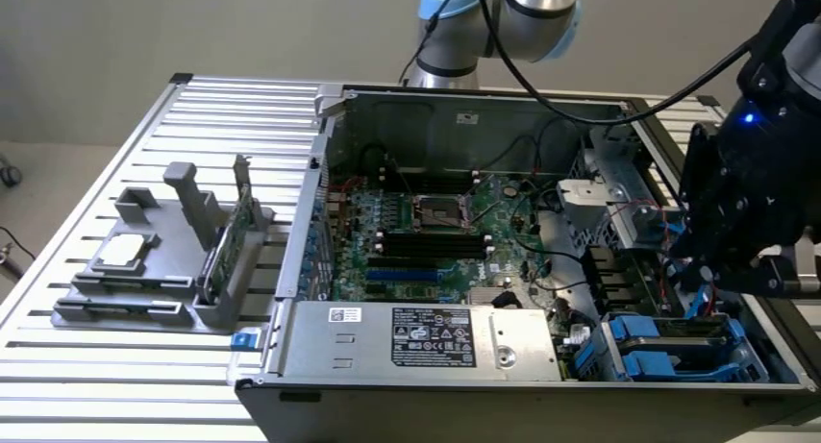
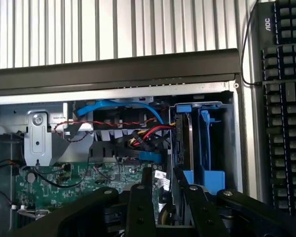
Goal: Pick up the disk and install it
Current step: 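Insert the first disk wire, then insert the second disk wire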
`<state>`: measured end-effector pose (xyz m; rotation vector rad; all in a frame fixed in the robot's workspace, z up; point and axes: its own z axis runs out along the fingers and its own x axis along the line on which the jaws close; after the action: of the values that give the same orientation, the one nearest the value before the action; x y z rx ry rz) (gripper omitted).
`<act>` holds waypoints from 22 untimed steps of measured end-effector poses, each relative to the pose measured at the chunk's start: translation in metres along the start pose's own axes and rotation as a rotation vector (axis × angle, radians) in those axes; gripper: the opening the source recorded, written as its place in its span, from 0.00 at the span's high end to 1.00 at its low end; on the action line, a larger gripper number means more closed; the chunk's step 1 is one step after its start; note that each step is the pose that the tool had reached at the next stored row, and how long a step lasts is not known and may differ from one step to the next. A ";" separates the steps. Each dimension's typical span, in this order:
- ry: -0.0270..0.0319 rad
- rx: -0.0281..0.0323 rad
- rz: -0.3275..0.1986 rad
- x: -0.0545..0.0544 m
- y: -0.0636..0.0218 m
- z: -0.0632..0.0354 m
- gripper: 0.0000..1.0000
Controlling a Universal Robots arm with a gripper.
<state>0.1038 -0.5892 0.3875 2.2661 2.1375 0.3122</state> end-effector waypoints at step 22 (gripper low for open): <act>-0.1240 -0.0210 -0.021 0.028 0.0005 0.0135 0.69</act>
<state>0.1077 -0.5600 0.3781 2.1876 2.0863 0.1875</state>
